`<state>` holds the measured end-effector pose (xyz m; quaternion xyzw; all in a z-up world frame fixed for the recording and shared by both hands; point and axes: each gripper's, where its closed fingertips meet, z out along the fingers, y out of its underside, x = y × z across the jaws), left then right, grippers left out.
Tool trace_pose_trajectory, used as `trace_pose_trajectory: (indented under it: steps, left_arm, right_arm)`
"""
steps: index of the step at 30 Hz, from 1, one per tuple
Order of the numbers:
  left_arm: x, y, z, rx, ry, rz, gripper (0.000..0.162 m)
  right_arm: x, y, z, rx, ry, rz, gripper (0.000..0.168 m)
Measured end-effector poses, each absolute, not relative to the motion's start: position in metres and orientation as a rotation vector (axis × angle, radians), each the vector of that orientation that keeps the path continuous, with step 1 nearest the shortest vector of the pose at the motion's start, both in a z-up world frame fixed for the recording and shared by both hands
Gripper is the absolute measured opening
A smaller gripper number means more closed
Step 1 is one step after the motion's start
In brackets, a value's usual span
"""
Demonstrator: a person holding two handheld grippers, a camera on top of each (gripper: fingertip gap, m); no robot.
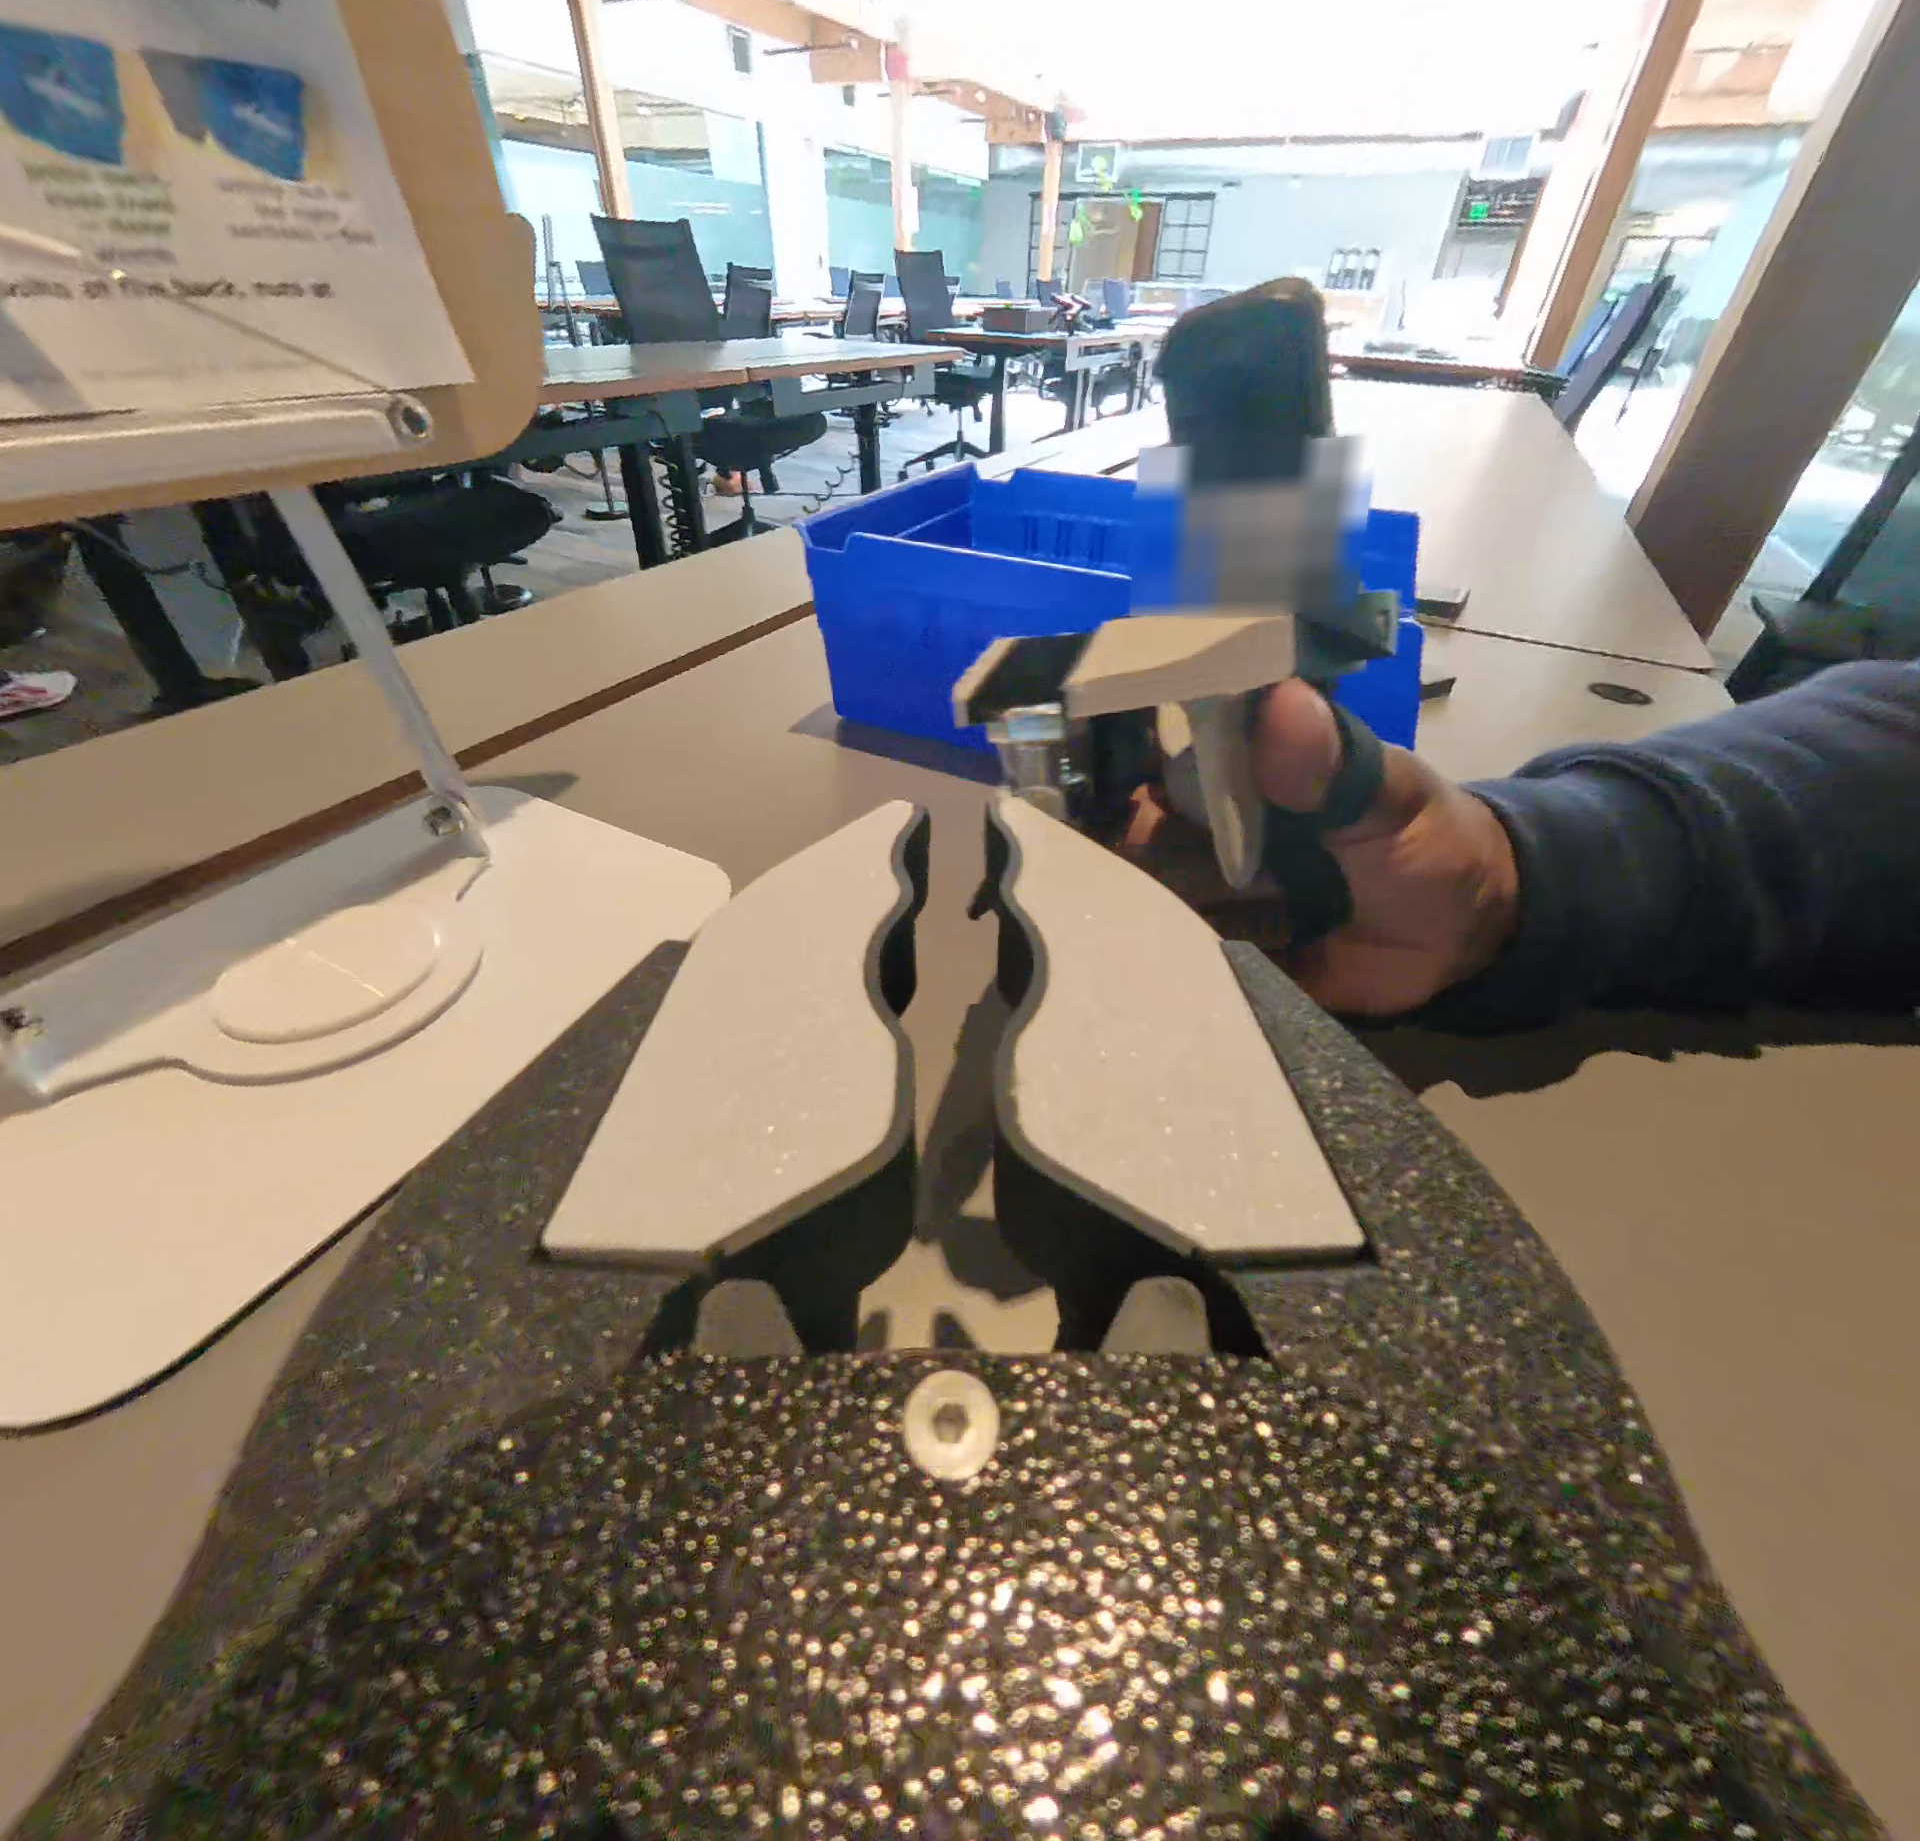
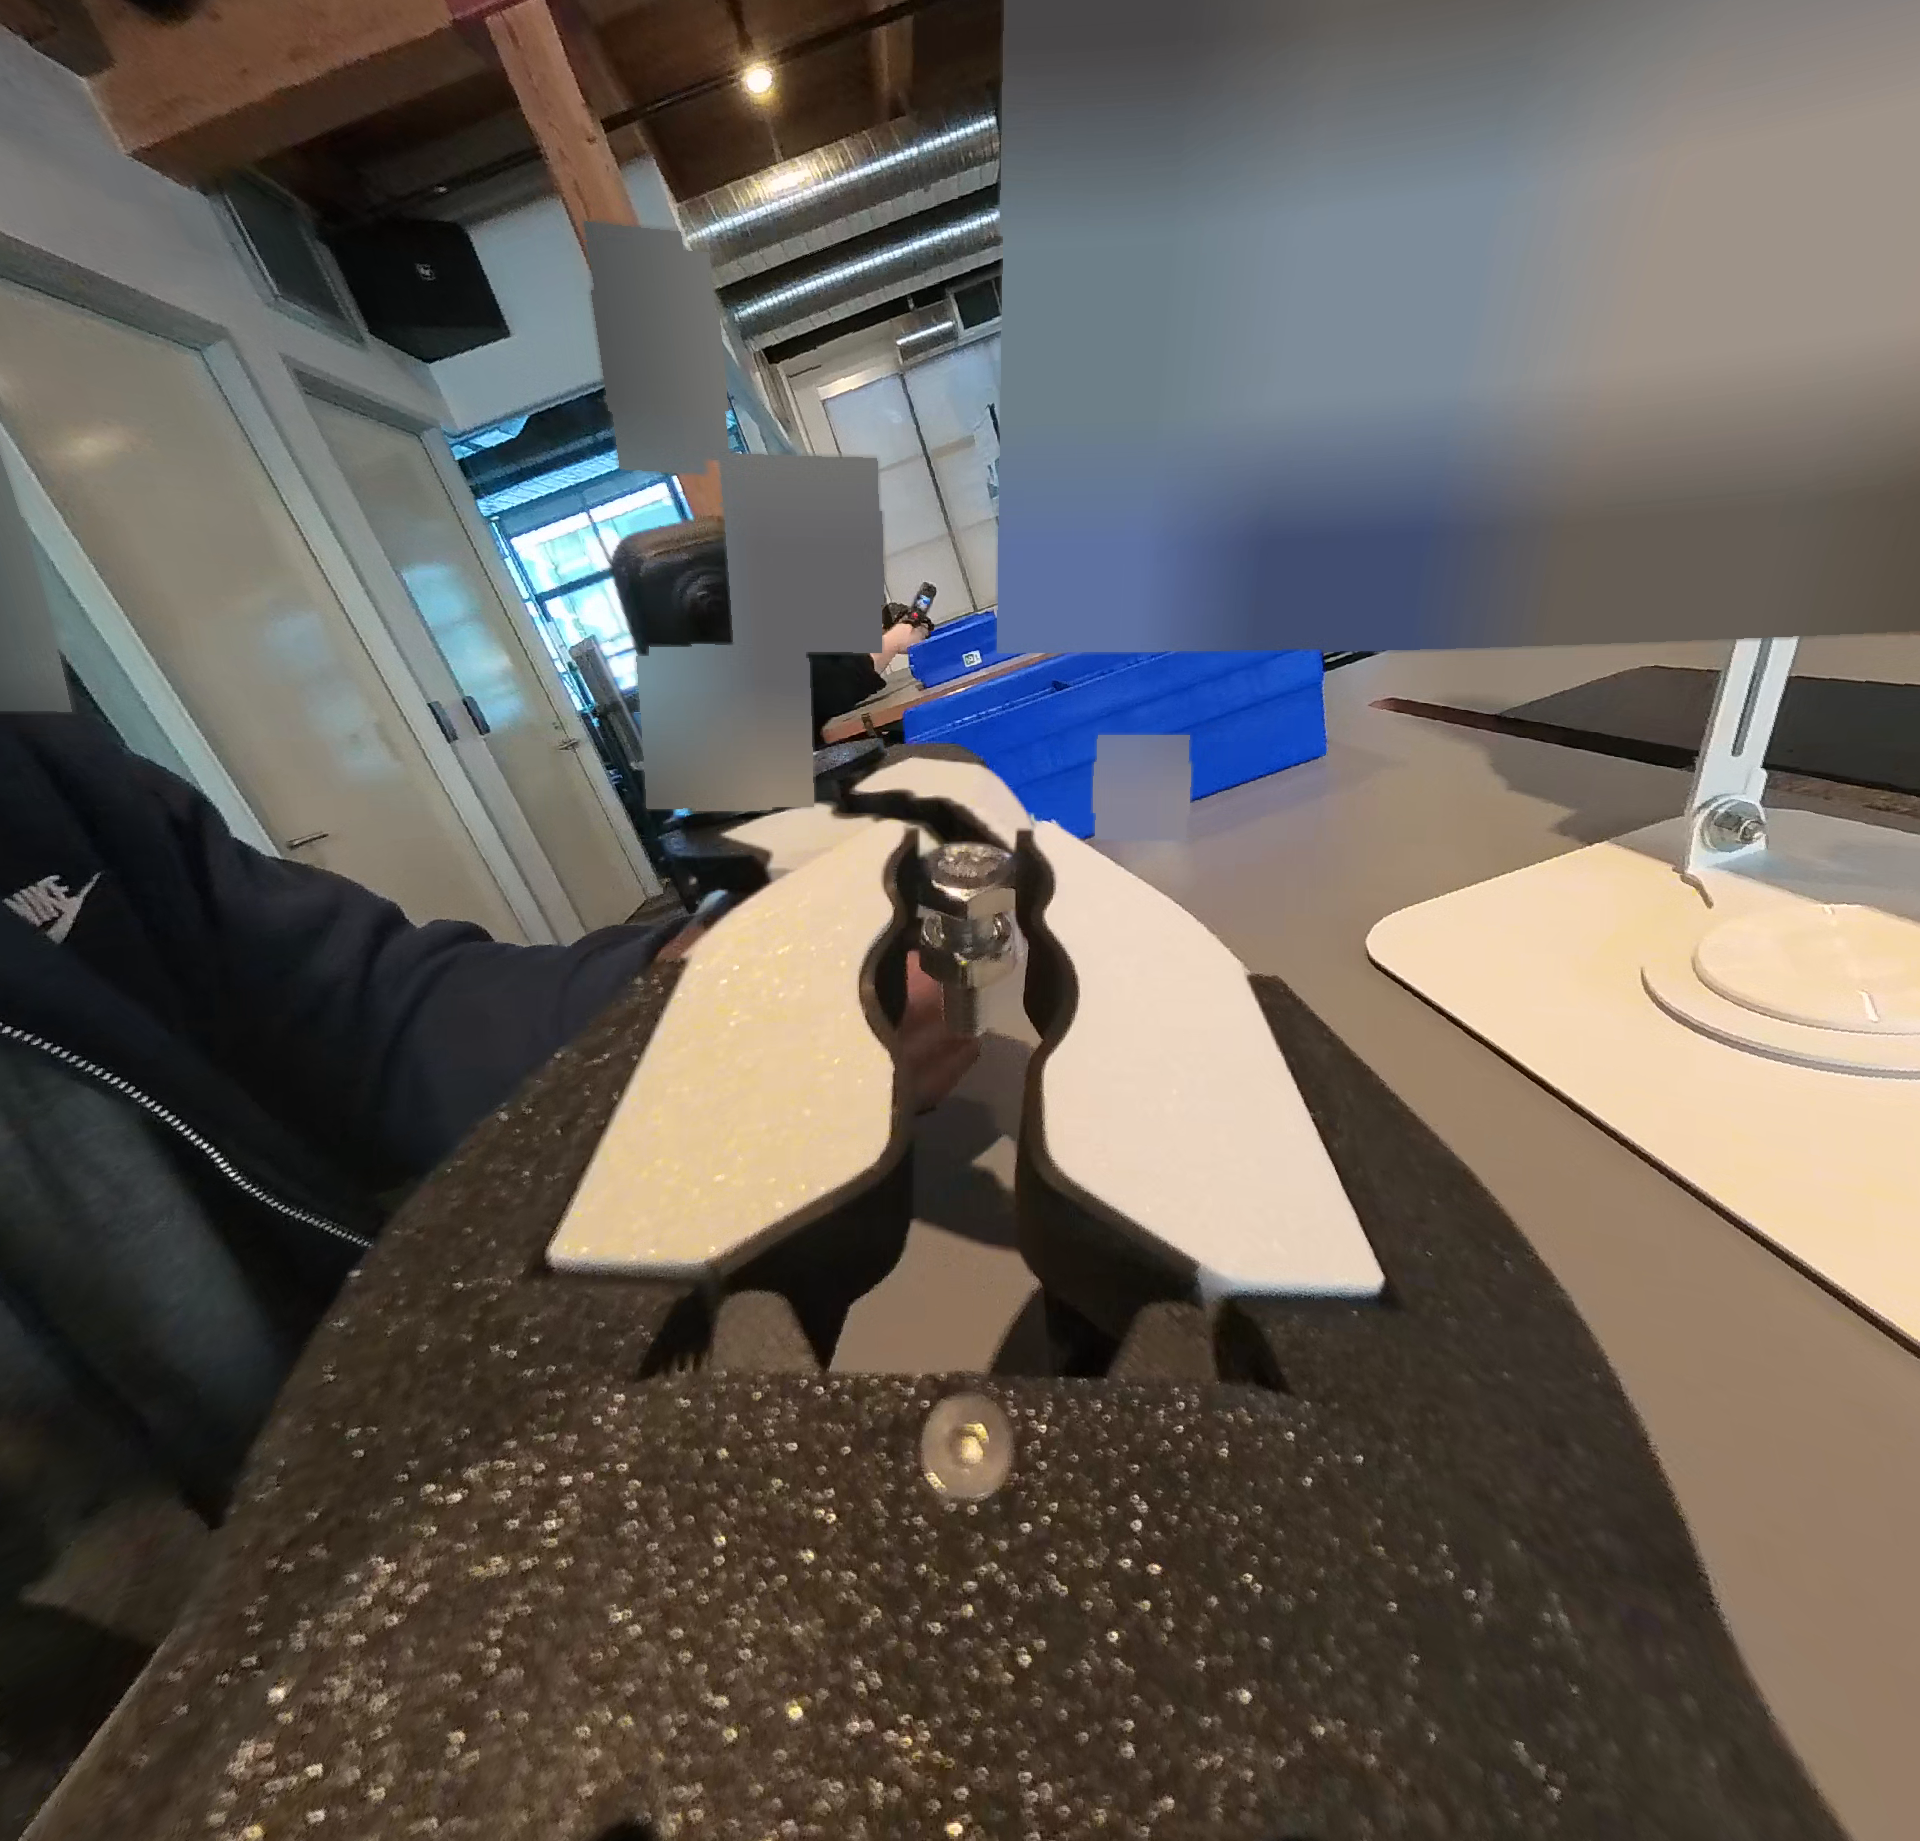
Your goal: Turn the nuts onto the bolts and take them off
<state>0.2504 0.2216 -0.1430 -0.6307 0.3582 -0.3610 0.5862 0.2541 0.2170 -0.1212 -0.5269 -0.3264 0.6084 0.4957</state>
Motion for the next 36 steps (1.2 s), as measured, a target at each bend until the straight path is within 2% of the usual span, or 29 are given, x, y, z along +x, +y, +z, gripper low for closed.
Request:
trace_pose_trajectory:
  steps: [8, 22, 23, 25, 29, 36]
  left_arm:
    - [0.258, 0.216, -0.148, -1.461, 0.899, -0.773, 0.007]
    - [0.264, 0.211, -0.151, -1.457, 0.966, -0.696, 0.014]
    - [0.264, 0.212, -0.153, -1.468, 0.962, -0.71, 0.016]
    - [0.266, 0.211, -0.163, -1.519, 0.984, -0.774, 0.022]
    - [0.27, 0.21, -0.17, -1.578, 0.95, -0.912, 0.024]
    - [0.261, 0.22, -0.188, -1.655, 1.018, -0.755, 0.026]
  right_arm:
    - [0.253, 0.218, -0.124, -1.291, -0.797, 1.455, 0.017]
    - [0.251, 0.216, -0.125, -1.296, -0.809, 1.444, 0.016]
    - [0.251, 0.215, -0.124, -1.287, -0.814, 1.449, 0.0]
    - [0.254, 0.214, -0.12, -1.258, -0.806, 1.466, 0.0]
    - [0.255, 0.215, -0.121, -1.269, -0.8, 1.466, 0.0]
    - [0.268, 0.229, -0.13, -1.42, -0.799, 1.408, 0.0]
